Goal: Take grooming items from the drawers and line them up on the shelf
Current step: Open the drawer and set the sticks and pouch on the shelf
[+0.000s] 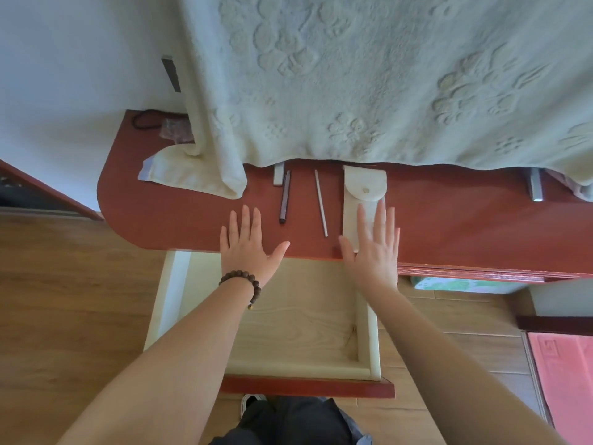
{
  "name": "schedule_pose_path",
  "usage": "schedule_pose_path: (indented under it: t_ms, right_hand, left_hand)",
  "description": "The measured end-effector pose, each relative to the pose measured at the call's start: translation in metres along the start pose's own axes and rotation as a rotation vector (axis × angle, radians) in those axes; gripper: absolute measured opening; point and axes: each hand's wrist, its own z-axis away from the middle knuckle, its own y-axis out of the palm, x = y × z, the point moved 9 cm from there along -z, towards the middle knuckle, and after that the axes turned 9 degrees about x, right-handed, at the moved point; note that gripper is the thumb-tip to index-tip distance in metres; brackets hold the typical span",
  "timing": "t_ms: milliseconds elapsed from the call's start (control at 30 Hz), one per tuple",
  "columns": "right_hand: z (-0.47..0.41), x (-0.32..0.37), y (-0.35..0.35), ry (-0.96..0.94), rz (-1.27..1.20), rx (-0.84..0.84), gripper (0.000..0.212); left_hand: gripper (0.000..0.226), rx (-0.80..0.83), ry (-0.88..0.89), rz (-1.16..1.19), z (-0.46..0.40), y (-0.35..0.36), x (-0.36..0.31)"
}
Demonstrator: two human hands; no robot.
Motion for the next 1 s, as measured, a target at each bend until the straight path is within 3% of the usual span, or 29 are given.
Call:
schedule_pose_path:
  t_ms: [133,400,600,767,1000]
  right_hand:
    - [0.010,-0.003,0.037,0.019,0.101,0.150,0.060]
    - [-0.005,0.005,0.040,0.046,0.144,0.192,0.060]
    - [0.006,0.012,0.021,0.039,0.082,0.229,0.062]
    - [0.077,0.029,0.004,0.006,-0.028,0.074,0.066]
    - [0.206,0.028,0.067,0.061,-0.073,0.065,0.086]
  left_hand:
    - [0.090,0.003,0.001,0.004,0.000,0.000,-0.001]
    - [0.090,0.021,0.004,-0.029,-0.001,0.002,0.000]
    - [0.081,0.136,0.055,0.012,0.003,-0.006,-0.002]
    - [0.064,-0.055,0.123,0.218,0.062,-0.034,0.016]
    - [0.065,-0.098,0.116,0.122,0.177,0.018,0.061]
